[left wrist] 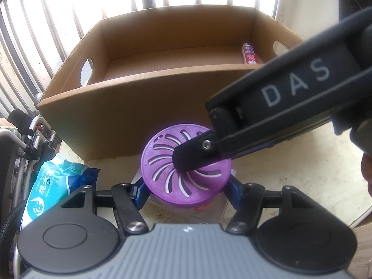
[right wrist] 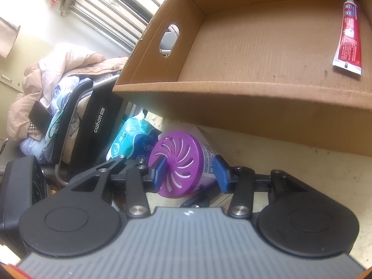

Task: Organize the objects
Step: 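Hold the purple canister in the right gripper near the table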

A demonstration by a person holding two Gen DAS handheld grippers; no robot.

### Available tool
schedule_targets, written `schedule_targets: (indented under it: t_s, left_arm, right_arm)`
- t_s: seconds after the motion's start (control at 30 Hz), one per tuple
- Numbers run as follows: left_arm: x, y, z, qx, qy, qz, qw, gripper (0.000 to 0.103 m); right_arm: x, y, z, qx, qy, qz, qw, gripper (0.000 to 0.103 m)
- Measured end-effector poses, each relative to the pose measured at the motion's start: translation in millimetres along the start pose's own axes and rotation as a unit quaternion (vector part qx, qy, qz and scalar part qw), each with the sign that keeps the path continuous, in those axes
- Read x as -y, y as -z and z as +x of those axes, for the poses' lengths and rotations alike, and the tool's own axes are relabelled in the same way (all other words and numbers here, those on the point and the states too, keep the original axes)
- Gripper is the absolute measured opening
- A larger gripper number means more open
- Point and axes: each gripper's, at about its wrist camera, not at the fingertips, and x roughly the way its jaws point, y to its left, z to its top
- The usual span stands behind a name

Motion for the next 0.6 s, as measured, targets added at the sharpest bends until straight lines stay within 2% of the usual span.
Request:
schedule_targets:
  t_s: [0.5,0.6]
  left_arm:
    - [-0.7,-4.3,7.0,-0.003,0.0,-0.008,1.0,0.07]
    - [-2.0,-4.6,7.6,0.0,-0.001,-0.011,0.9999,0.067]
  right_arm:
    - [3.6,-0.3,0.5,-0.004,-0.005,0.005,1.0,0.046]
    - [3.3,0.0,0.1,-0.003,-0.005,0.006,1.0,0.046]
